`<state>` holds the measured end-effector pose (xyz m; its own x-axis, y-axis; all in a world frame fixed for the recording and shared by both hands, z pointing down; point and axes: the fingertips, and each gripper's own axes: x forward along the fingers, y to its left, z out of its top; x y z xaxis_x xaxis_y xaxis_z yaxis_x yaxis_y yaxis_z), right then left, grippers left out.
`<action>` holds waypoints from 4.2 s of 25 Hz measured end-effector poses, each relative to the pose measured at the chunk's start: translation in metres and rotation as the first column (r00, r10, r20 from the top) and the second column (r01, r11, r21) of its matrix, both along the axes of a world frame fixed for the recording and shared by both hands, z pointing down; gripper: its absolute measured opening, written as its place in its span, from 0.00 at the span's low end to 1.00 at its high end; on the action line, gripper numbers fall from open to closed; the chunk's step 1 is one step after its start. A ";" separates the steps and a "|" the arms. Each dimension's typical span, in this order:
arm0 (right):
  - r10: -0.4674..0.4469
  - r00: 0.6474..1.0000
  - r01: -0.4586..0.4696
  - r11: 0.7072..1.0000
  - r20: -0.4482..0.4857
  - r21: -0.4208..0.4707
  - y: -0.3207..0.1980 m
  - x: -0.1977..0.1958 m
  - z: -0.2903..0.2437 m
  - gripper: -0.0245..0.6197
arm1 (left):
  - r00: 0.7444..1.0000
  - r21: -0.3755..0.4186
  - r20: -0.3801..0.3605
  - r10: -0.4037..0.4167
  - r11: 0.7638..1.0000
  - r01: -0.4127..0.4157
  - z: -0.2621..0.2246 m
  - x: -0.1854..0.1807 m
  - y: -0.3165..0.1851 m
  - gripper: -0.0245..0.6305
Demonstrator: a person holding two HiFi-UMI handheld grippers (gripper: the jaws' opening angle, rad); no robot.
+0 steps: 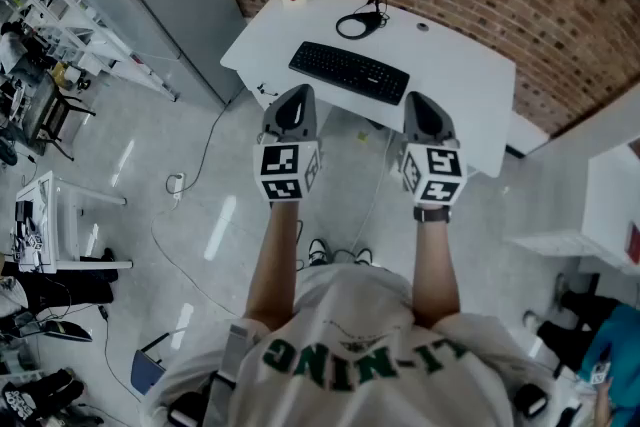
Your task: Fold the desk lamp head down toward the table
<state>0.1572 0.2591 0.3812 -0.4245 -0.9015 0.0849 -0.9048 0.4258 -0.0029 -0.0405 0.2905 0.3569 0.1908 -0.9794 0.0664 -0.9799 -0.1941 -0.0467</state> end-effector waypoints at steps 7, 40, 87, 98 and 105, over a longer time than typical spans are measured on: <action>-0.032 0.999 0.032 0.999 0.006 -0.005 0.011 0.008 0.002 0.04 | 1.000 -0.005 -0.020 -0.011 1.000 0.011 0.002 0.014 0.009 0.04; -0.005 1.000 0.006 0.998 0.021 -0.069 -0.197 -0.081 0.012 0.04 | 0.994 0.013 -0.106 0.029 1.000 -0.028 0.000 -0.073 -0.207 0.04; -0.075 0.991 0.089 0.988 0.107 -0.127 -0.464 -0.145 0.010 0.04 | 0.933 -0.102 -0.171 0.317 0.936 -0.337 -0.025 -0.073 -0.487 0.24; -0.093 0.991 0.105 0.987 0.099 -0.125 -0.483 -0.149 0.009 0.04 | 0.894 -0.109 -0.148 0.423 0.891 -0.440 -0.029 -0.049 -0.512 0.37; -0.095 0.989 0.110 0.985 0.116 -0.132 -0.493 -0.146 0.012 0.04 | 0.889 -0.084 -0.140 0.435 0.890 -0.449 -0.035 -0.042 -0.528 0.37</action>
